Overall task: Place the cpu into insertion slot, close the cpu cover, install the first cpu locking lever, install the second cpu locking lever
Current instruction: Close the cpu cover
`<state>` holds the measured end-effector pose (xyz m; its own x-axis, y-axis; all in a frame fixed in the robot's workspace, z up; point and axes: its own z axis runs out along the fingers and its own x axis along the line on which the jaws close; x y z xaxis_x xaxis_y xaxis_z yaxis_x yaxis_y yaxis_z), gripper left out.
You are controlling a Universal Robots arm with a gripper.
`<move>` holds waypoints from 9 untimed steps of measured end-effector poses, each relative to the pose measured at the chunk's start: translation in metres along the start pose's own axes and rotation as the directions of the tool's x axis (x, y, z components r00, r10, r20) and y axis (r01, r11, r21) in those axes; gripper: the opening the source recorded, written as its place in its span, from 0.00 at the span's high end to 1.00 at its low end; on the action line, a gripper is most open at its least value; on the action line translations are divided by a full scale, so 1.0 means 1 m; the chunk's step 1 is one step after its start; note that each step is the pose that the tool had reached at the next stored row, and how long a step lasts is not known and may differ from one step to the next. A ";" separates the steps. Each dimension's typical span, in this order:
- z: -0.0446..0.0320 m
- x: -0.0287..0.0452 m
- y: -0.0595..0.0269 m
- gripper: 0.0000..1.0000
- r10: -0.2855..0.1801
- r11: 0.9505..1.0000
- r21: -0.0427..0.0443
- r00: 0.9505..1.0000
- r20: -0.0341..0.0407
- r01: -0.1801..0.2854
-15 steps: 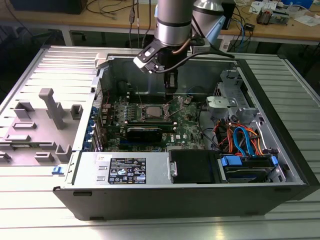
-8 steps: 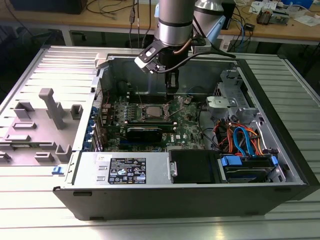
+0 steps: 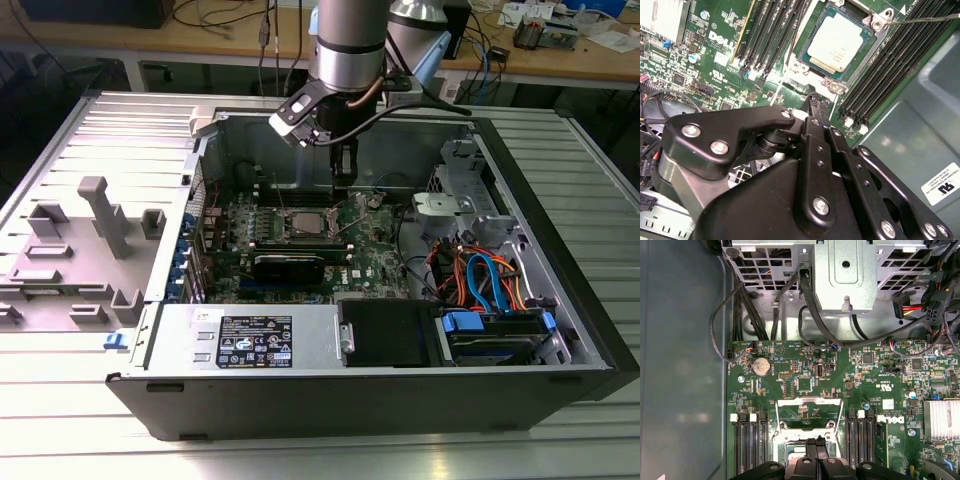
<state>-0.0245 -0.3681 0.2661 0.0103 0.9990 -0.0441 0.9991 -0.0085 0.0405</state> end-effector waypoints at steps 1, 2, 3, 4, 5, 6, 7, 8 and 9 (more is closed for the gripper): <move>-0.0003 0.0000 0.0000 0.89 0.000 1.000 0.000 1.000 0.000 0.000; -0.0007 -0.0001 0.0000 0.89 0.000 1.000 0.000 1.000 0.000 0.000; -0.0016 -0.0001 0.0000 0.89 0.000 1.000 0.000 1.000 0.000 0.000; -0.0033 -0.0001 0.0001 0.89 0.000 1.000 0.000 1.000 0.000 0.000; -0.0043 -0.0002 0.0002 0.89 0.000 1.000 0.000 1.000 0.000 0.000; -0.0043 -0.0002 0.0002 0.89 0.000 1.000 0.000 1.000 0.000 0.000; -0.0043 -0.0002 0.0002 0.89 0.000 1.000 0.000 1.000 0.000 0.000; -0.0043 -0.0002 0.0003 0.89 0.000 1.000 0.000 1.000 -0.001 0.000; -0.0044 -0.0002 0.0006 0.89 0.000 1.000 0.000 1.000 -0.001 0.000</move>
<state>-0.0241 -0.3681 0.2705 0.0101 0.9990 -0.0431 0.9991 -0.0083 0.0405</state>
